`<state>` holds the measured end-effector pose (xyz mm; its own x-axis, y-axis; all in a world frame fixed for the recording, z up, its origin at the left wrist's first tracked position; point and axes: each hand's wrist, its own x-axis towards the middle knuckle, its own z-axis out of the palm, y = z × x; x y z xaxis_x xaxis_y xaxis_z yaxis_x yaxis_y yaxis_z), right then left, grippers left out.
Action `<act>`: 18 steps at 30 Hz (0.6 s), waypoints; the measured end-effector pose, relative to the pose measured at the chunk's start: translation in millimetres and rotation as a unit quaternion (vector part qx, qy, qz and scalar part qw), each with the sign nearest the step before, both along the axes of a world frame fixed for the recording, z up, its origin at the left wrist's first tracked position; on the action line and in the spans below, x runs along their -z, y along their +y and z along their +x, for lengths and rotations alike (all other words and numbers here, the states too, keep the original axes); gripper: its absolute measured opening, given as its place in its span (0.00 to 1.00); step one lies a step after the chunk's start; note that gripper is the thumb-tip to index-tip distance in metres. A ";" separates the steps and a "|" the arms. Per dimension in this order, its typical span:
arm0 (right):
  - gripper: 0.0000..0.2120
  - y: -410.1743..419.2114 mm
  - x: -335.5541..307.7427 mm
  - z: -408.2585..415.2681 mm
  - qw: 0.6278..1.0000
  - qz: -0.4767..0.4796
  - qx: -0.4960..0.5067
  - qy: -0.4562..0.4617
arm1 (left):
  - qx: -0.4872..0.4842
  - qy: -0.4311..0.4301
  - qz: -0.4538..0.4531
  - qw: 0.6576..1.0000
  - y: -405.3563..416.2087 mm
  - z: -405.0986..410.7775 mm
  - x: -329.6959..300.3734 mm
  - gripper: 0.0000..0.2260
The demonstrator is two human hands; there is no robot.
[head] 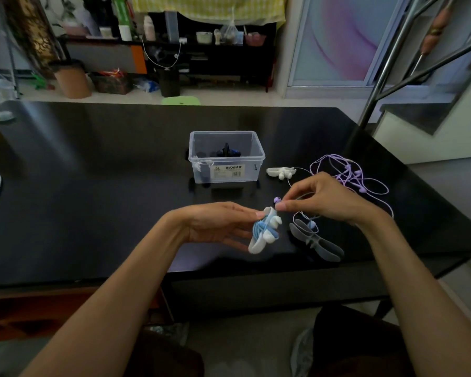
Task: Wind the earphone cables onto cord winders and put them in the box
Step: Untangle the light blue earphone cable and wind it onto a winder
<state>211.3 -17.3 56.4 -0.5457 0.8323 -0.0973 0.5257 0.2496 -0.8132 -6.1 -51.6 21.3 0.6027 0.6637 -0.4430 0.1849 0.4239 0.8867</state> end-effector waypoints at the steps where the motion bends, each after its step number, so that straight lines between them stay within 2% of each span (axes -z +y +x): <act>1: 0.06 0.3 1.3 -0.6 1.000 -0.003 0.000 0.002 | 0.004 0.006 -0.002 1.000 -0.6 0.4 -0.9 0.21; 5: 0.12 1.7 6.9 -1.9 0.999 -0.027 0.005 -0.018 | 0.010 0.004 0.004 1.000 -1.6 -1.0 -3.4 0.22; 9: 0.11 2.0 13.0 -4.6 0.998 -0.059 0.003 -0.022 | 0.019 0.024 -0.013 0.999 -1.0 -6.3 -4.7 0.23; 14: 0.11 -1.0 24.2 -13.2 0.991 -0.079 -0.034 -0.099 | 0.035 0.080 -0.068 0.994 -1.7 -11.3 -3.8 0.20; 18: 0.13 -2.1 30.4 -18.2 0.992 -0.074 -0.030 -0.094 | -0.014 0.039 -0.064 0.997 -1.1 -15.2 -4.4 0.20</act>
